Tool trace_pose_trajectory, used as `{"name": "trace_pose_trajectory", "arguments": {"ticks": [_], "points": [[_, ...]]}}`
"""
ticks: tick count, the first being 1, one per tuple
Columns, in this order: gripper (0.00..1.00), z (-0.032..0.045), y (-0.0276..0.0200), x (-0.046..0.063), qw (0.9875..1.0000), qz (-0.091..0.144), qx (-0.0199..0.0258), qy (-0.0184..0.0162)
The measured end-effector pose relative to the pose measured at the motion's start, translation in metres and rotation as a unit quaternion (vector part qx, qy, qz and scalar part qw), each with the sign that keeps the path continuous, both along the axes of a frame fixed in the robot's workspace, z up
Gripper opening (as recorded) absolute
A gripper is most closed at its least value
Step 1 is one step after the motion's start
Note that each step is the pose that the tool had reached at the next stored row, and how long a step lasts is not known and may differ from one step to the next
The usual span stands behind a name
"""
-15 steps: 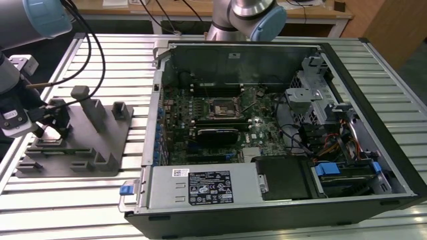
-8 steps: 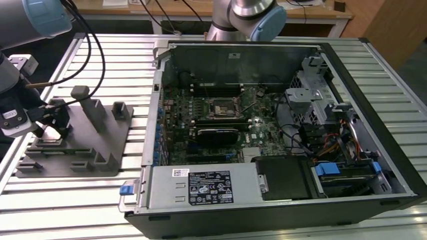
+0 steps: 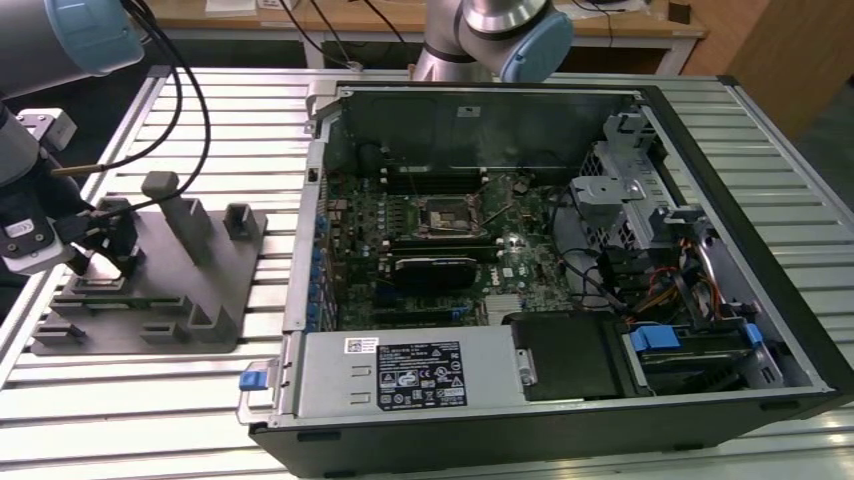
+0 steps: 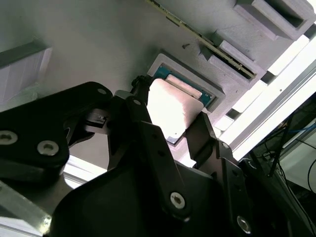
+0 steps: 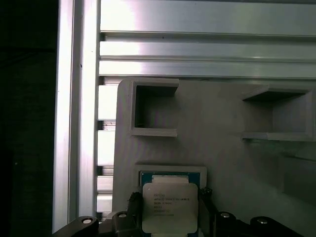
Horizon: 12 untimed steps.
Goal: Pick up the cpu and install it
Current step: 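Pick up the cpu and move it towards the insertion slot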
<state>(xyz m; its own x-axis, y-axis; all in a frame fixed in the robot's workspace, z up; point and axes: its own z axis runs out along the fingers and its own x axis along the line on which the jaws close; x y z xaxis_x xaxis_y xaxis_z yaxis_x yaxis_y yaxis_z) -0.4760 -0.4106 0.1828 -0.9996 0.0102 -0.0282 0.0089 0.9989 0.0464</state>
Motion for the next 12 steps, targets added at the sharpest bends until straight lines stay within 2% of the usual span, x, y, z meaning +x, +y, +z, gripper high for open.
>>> {"name": "trace_pose_trajectory", "arguments": {"ticks": [5, 12], "points": [[0.54, 0.0012, 0.0, 0.0, 1.0, 0.0, 0.0, 0.0001], [0.54, 0.018, 0.0, 0.0, 1.0, 0.0, 0.0001, -0.0002]]}}
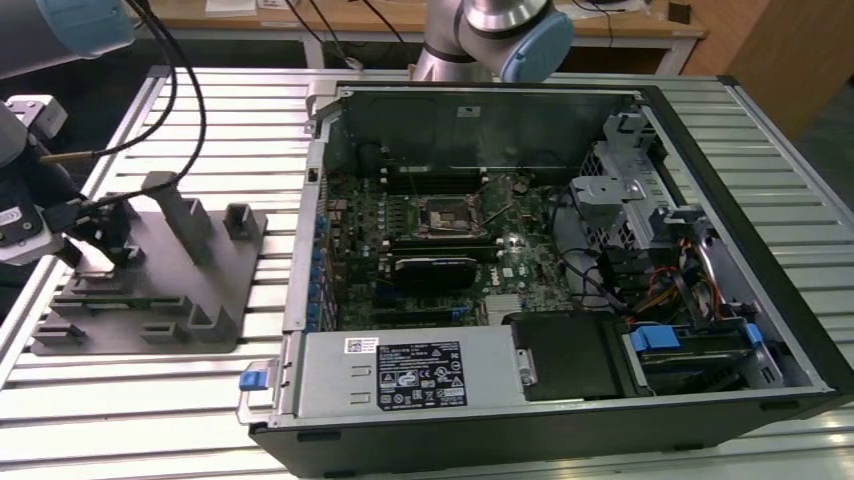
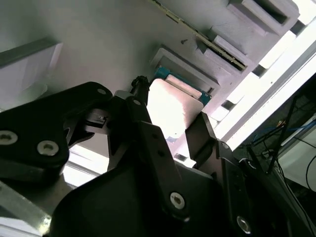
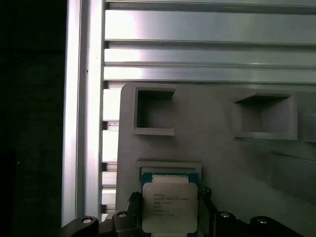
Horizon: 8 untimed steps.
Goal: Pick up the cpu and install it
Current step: 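Pick up the cpu and move it towards the insertion slot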
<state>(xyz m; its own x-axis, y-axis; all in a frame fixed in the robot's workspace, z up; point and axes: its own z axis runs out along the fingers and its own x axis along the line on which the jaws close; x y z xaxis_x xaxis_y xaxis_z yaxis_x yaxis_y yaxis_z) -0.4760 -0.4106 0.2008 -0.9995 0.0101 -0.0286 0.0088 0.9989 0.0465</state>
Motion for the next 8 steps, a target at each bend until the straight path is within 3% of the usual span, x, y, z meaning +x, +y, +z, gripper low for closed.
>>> {"name": "trace_pose_trajectory", "arguments": {"ticks": [8], "points": [[0.54, 0.0202, 0.0, 0.0, 1.0, 0.0, 0.0, -0.0009]]}}
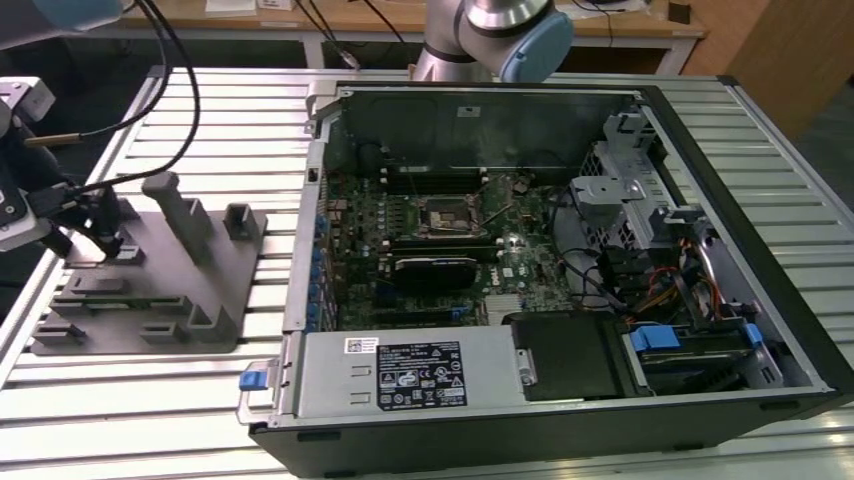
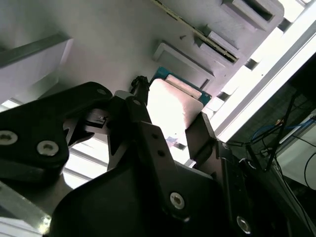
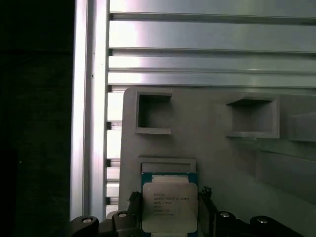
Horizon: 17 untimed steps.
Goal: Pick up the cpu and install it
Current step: 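Pick up the cpu and move it towards the insertion slot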
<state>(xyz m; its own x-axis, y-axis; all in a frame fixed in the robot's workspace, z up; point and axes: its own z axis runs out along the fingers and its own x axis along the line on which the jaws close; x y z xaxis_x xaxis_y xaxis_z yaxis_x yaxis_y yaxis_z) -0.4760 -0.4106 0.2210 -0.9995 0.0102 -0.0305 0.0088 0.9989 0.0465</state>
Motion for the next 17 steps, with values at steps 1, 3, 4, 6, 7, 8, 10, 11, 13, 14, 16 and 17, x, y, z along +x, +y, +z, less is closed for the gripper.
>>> {"name": "trace_pose_trajectory", "arguments": {"ticks": [1, 3, 4, 6, 7, 8, 10, 11, 13, 14, 16, 17], "points": [[0.54, 0.002, 0.0, 0.0, 1.0, 0.0, 0.0, -0.0002], [0.54, 0.0062, 0.0, 0.0, 1.0, 0.0, 0.0, -0.0005], [0.54, 0.0085, 0.0, 0.0, 1.0, 0.0, 0.0, -0.0007], [0.54, 0.0129, 0.0, 0.0, 1.0, 0.0, 0.0, -0.0011], [0.54, 0.0151, 0.0, 0.0, 1.0, 0.0, 0.0, -0.0013], [0.54, 0.0174, 0.0, 0.0, 1.0, 0.0, 0.0, -0.0014], [0.54, 0.022, 0.0, 0.0, 1.0, 0.0, 0.0, -0.0017], [0.54, 0.0241, 0.0, 0.0, 1.0, 0.0, 0.0, -0.002], [0.54, 0.0285, 0.0, 0.0, 1.0, 0.0, 0.0, -0.0024], [0.54, 0.0308, 0.0, 0.0, 1.0, 0.0, 0.0, -0.0027], [0.54, 0.0355, 0.0, 0.0, 1.0, 0.0, 0.0, -0.0031], [0.54, 0.0377, 0.0, 0.0, 1.0, 0.0, 0.0, -0.0034]]}}
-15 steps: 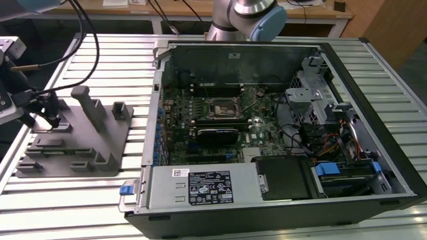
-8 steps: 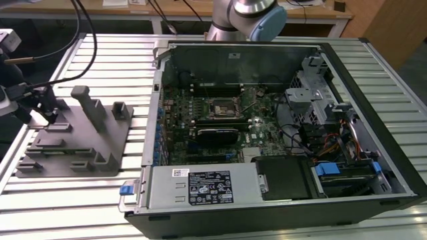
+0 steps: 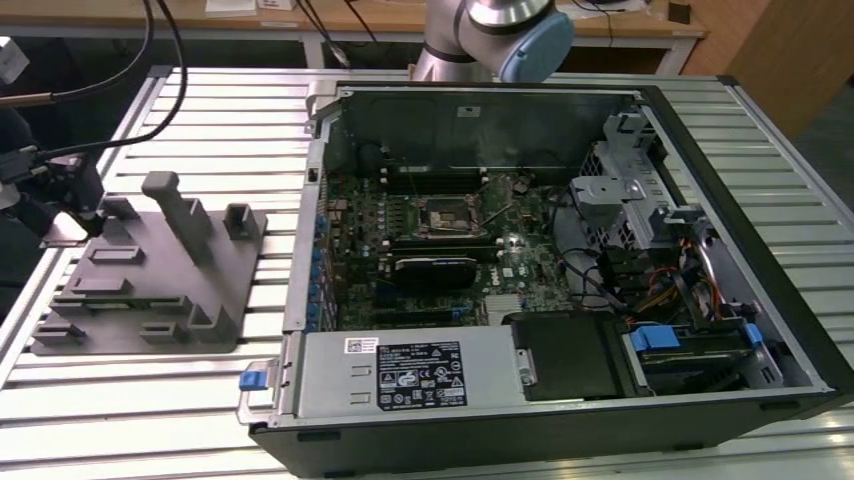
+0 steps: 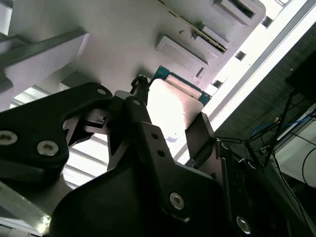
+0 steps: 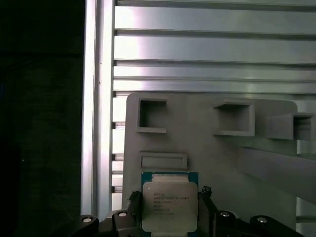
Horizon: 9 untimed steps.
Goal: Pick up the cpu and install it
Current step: 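Pick up the cpu and move it towards the insertion slot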
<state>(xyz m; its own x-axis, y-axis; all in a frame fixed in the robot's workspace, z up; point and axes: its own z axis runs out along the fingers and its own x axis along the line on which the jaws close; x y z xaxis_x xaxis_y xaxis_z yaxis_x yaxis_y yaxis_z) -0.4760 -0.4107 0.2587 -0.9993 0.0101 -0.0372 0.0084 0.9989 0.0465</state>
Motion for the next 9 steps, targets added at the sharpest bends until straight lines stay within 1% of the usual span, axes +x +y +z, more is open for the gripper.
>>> {"name": "trace_pose_trajectory", "arguments": {"ticks": [9], "points": [[0.54, 0.0174, 0.0, 0.0, 1.0, 0.0, 0.0, -0.0024]]}}
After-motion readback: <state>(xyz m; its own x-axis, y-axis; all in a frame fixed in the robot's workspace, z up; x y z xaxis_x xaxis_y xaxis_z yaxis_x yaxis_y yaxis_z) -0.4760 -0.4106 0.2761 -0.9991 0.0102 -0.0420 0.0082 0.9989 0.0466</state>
